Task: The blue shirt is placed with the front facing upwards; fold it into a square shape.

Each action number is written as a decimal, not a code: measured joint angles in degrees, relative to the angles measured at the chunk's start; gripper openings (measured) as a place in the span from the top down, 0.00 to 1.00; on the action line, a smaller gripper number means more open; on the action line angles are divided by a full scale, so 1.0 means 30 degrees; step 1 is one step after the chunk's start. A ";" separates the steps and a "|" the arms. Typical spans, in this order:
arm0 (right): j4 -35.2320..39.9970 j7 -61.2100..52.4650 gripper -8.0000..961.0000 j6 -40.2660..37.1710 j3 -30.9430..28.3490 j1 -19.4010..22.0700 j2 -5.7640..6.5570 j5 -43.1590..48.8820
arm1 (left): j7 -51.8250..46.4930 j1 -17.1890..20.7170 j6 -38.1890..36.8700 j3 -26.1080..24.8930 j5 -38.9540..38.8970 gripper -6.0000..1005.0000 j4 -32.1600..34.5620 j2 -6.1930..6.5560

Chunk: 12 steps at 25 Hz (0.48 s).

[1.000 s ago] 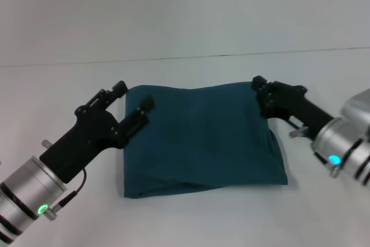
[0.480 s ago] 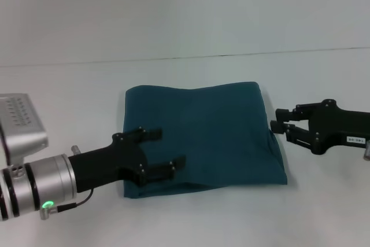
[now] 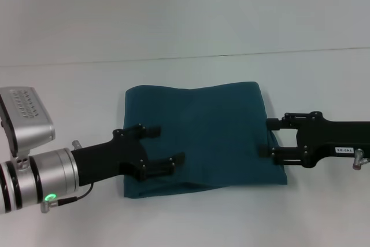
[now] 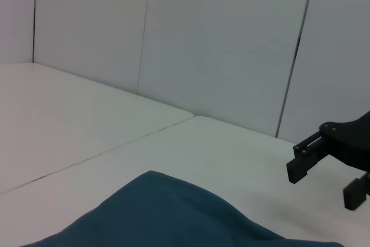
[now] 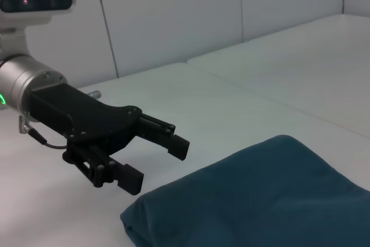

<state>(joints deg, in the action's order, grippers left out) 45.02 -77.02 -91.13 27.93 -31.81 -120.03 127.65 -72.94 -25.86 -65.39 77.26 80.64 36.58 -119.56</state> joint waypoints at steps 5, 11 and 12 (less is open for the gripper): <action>-0.0004 -0.0194 0.33 0.0002 0.0051 -0.0071 -0.0025 -0.0025 | -0.0007 -0.0076 0.0100 -0.0013 0.0063 0.12 0.0009 -0.0013; -0.0033 -0.0253 0.08 0.0194 0.0103 -0.0113 -0.0016 -0.0040 | 0.0031 -0.0016 0.0325 -0.0029 0.0098 0.12 0.0010 -0.0112; -0.0033 -0.0253 0.07 0.0194 0.0103 -0.0113 -0.0016 -0.0040 | 0.0035 -0.0010 0.0354 -0.0031 0.0100 0.12 0.0013 -0.0118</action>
<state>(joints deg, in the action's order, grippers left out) 44.92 -77.77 -90.55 28.24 -32.15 -120.08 127.53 -72.83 -25.89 -64.32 77.17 80.94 36.62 -119.91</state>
